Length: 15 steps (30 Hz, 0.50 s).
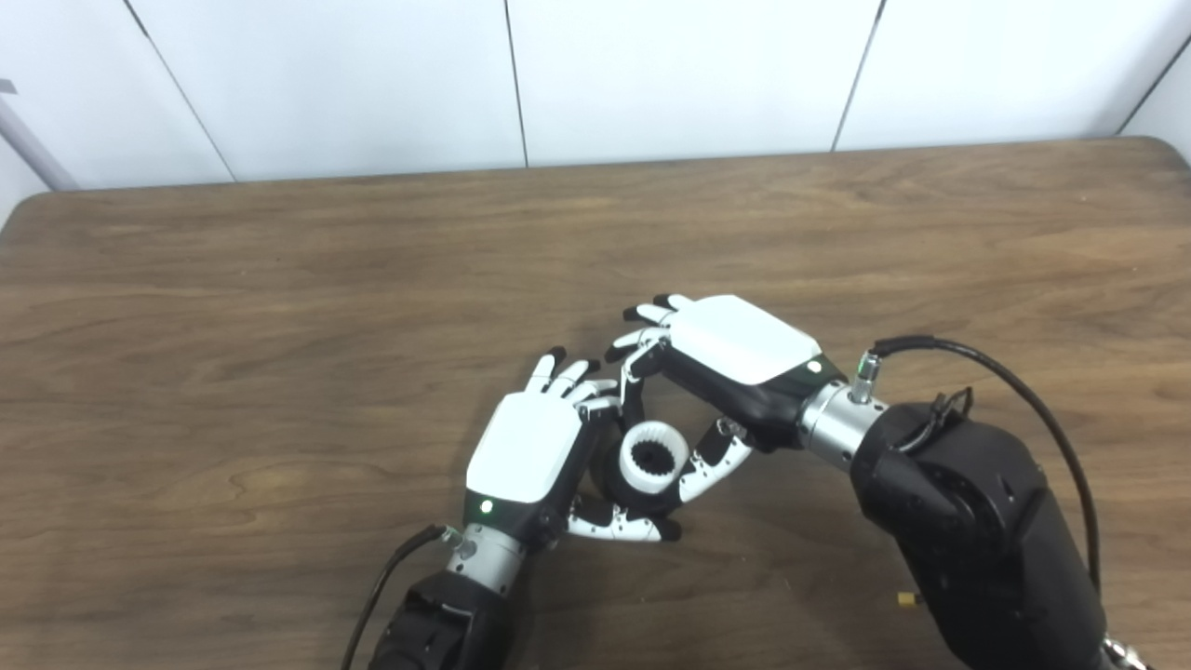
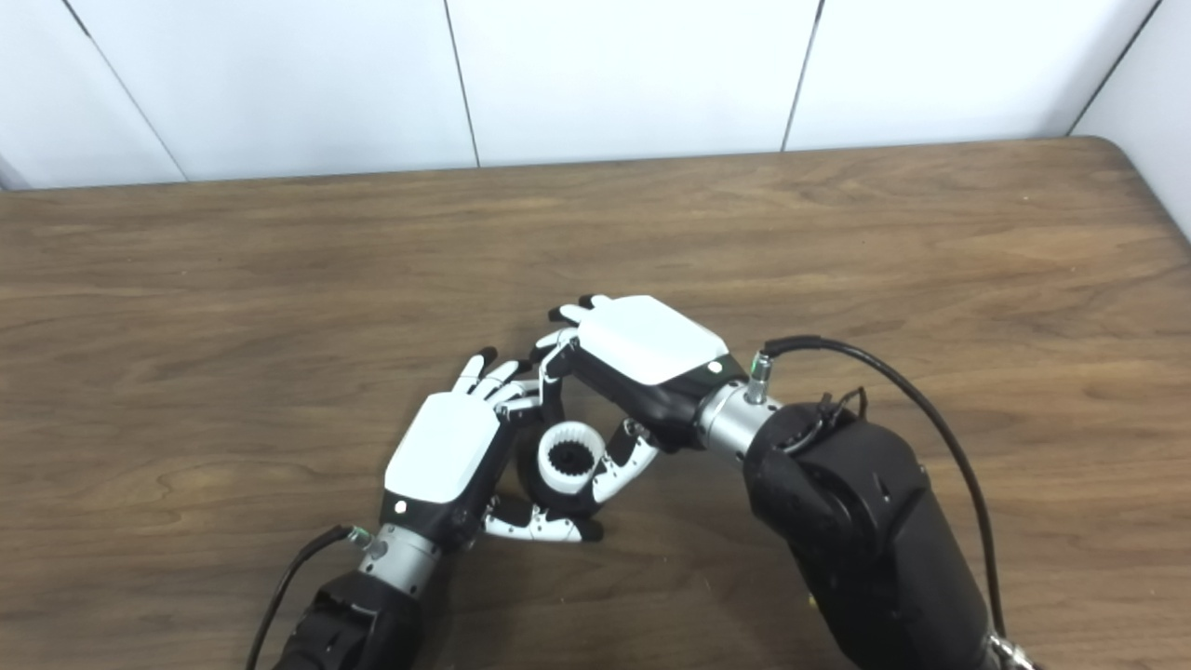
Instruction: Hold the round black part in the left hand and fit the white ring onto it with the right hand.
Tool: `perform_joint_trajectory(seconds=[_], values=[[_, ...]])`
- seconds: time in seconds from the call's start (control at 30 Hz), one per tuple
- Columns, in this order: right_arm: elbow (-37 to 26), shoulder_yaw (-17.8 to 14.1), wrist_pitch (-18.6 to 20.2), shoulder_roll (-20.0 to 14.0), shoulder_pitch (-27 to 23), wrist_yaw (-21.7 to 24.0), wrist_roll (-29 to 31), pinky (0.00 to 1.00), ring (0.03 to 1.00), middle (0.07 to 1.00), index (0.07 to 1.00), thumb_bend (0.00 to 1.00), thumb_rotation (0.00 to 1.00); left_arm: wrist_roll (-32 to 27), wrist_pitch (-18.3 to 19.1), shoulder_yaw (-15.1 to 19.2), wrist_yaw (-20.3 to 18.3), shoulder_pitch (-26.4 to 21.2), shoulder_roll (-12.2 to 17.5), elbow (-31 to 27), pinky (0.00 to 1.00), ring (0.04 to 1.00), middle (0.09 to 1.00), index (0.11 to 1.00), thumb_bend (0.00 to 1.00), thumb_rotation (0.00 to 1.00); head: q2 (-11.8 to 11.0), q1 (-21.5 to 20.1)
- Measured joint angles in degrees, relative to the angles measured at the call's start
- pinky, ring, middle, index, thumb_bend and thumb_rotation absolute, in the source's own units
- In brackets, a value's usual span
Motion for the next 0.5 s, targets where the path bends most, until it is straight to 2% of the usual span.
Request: perform_joint_trajectory(seconds=[0.5], values=[[0.38,0.01,-0.12,0.00,0.13,-0.63,-0.13,1.00,0.967,0.832,0.484,0.52,0.13,0.37,0.18,-0.40,0.32,-0.13,-0.47,0.37,1.00,0.903,0.788,0.485,0.52,0.05,-0.35,0.26]])
